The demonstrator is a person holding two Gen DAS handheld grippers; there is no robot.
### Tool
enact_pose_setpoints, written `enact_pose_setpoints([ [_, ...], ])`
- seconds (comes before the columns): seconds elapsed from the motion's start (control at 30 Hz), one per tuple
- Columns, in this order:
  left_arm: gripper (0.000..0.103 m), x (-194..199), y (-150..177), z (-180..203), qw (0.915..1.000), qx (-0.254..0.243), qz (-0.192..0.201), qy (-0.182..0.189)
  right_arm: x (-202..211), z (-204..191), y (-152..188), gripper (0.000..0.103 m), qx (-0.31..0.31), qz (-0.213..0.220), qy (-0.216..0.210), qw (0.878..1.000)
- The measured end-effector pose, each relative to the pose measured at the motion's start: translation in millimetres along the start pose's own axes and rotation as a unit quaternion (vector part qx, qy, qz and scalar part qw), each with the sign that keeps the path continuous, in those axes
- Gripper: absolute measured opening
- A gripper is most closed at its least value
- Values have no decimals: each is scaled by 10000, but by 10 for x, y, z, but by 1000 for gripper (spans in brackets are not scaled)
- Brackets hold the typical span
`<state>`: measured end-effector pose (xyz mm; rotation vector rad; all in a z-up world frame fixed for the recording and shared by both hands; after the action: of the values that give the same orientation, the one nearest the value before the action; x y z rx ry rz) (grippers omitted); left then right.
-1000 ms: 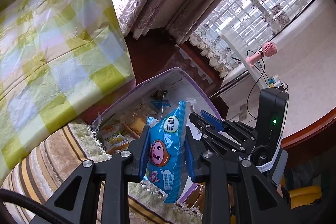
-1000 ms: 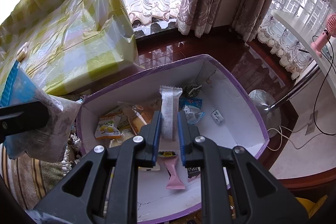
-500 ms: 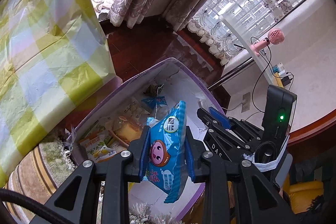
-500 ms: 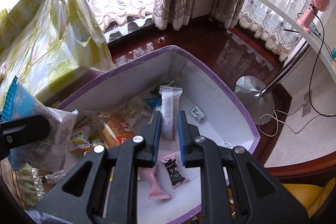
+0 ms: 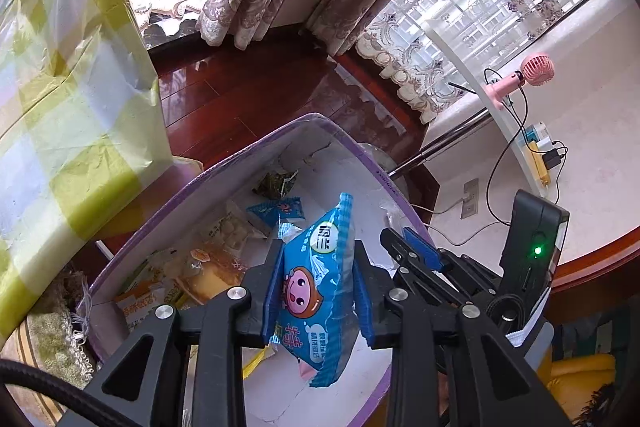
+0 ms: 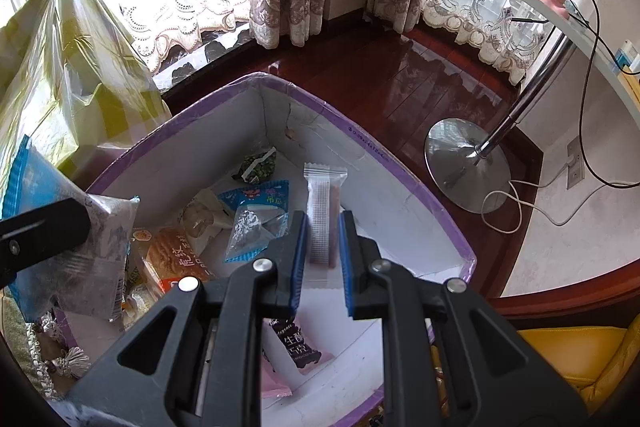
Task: Organize snacks
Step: 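Lower both held items into the white box and open both tools, then move both open tools back over the two white bread bars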
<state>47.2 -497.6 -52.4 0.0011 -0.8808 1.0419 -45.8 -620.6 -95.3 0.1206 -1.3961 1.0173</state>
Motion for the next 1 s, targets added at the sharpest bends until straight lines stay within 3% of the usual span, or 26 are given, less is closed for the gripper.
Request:
enact_pose_setpoints([
  [0.1,34,-43,-28,12,10000,19,15,44,-19,22,7,20,-47,-46,22,10000],
  [0.2,45,-53,-66,23,9998,73,62,147,-36,38,3,20,-91,-83,17,9999],
  [0.27,54,-46,-78,30,9998,60,98,131,-45,47,10,25,-116,-117,72,9998],
  [0.33,59,-42,-73,27,9999,41,131,95,-38,47,8,38,-128,-106,65,9998],
  [0.6,64,-10,-68,16,9986,-312,63,-423,-11,50,13,51,-137,-105,129,9998],
  [0.83,72,45,-57,65,9920,-832,-10,-949,41,43,-13,60,-103,-63,204,9997],
  [0.93,75,102,-49,65,9865,-1121,200,-1175,57,43,-30,63,-118,-59,183,9997],
  [1.0,77,154,-56,58,9868,-1126,303,-1121,68,42,-39,65,-120,-39,172,9998],
])
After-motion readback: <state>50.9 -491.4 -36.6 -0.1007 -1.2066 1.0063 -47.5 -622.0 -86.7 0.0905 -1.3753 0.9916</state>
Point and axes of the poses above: each gripper's, at about its wrist camera, not at the fingertips, and x roughly against the way its jaws point, z to its right, y to its underside, the point moved 6 cm from there along -x, roughly the way its jaws point, and after that the axes turned 13 degrees about y, right-handed, at the moved point
